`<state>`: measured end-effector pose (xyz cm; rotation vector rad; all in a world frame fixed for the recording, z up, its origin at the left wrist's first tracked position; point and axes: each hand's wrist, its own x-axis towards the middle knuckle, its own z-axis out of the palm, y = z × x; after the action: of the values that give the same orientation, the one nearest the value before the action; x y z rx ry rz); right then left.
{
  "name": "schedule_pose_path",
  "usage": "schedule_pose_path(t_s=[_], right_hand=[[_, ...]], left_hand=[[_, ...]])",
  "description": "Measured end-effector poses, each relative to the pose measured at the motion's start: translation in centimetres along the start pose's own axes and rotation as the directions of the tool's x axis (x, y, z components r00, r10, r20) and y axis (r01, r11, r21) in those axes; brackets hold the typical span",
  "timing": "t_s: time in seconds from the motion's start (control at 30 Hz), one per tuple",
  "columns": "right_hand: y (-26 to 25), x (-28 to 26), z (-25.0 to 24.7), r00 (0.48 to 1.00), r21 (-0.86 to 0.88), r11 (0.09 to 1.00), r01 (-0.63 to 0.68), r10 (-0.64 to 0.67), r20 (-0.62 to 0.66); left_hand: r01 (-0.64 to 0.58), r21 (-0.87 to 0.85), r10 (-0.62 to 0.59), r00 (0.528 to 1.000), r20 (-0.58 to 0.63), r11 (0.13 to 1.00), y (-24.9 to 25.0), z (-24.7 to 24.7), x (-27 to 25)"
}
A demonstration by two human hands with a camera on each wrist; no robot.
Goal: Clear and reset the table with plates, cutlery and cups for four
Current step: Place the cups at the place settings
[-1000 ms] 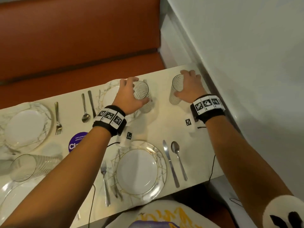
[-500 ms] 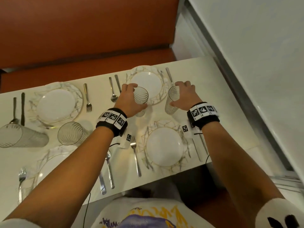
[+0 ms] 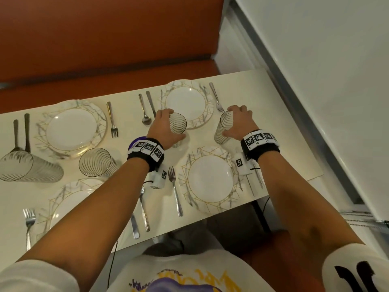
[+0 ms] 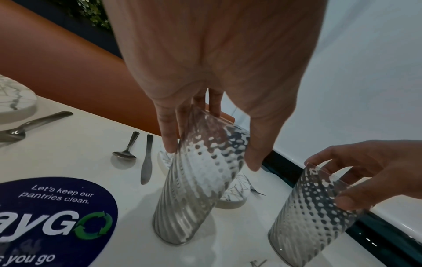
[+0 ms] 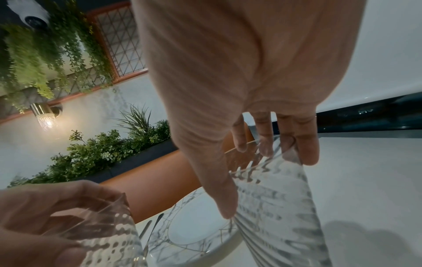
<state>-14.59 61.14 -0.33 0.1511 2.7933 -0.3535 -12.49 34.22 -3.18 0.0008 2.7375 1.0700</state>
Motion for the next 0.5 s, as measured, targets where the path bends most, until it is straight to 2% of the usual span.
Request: schedule_pose_path(t_s=[0.5], right_hand=[[1.0,0.2,-0.7,0.995,-0.039,0.999,-0.008,0.012,0.095]], left_hand=[[0.131,0.002,-0.131,0.991,-0.009,0.991,1.2,0.3,0.1]])
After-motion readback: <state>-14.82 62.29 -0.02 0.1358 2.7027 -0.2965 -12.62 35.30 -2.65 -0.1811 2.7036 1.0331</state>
